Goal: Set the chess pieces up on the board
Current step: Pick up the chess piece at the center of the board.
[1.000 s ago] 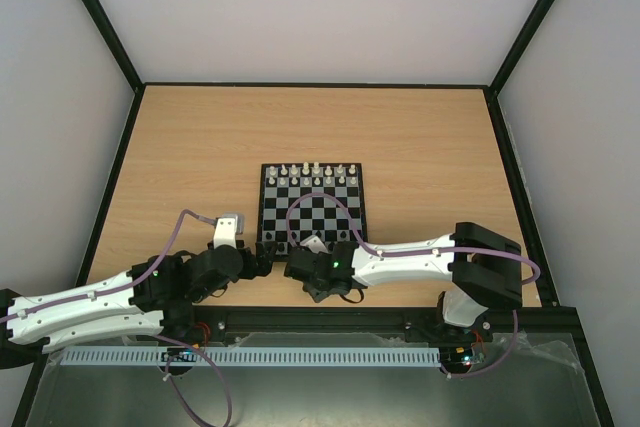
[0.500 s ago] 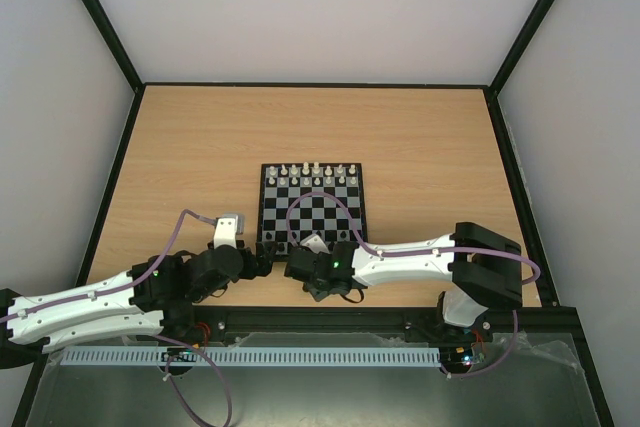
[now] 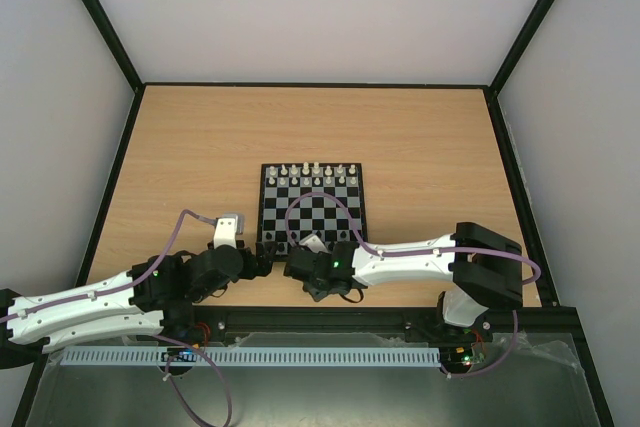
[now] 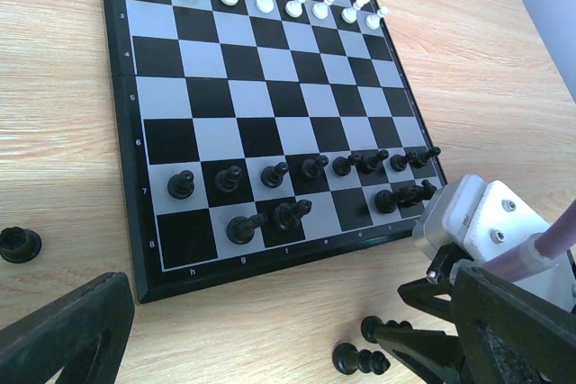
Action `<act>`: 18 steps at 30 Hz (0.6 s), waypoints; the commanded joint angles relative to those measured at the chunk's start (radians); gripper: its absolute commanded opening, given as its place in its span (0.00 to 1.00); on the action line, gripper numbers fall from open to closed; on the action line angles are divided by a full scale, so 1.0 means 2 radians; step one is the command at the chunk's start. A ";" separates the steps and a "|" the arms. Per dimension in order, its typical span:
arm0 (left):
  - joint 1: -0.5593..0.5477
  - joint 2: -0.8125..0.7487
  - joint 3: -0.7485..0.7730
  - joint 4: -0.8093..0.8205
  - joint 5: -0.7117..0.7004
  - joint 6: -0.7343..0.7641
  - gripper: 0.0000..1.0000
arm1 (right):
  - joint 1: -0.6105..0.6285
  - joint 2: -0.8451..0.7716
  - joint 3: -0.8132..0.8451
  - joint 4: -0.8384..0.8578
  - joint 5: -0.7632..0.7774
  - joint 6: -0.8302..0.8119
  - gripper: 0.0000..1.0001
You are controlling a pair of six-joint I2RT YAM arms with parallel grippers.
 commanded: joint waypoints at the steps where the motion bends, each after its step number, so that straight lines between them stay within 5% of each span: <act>1: -0.002 -0.004 -0.003 -0.009 -0.001 -0.001 0.99 | 0.000 0.006 0.015 -0.011 0.003 -0.005 0.36; 11: -0.002 -0.003 -0.001 -0.008 -0.001 0.001 0.99 | 0.000 0.018 0.020 -0.014 0.000 -0.007 0.32; 18: -0.002 -0.003 -0.003 -0.008 -0.001 0.001 0.99 | -0.001 0.024 0.022 -0.014 -0.001 -0.008 0.18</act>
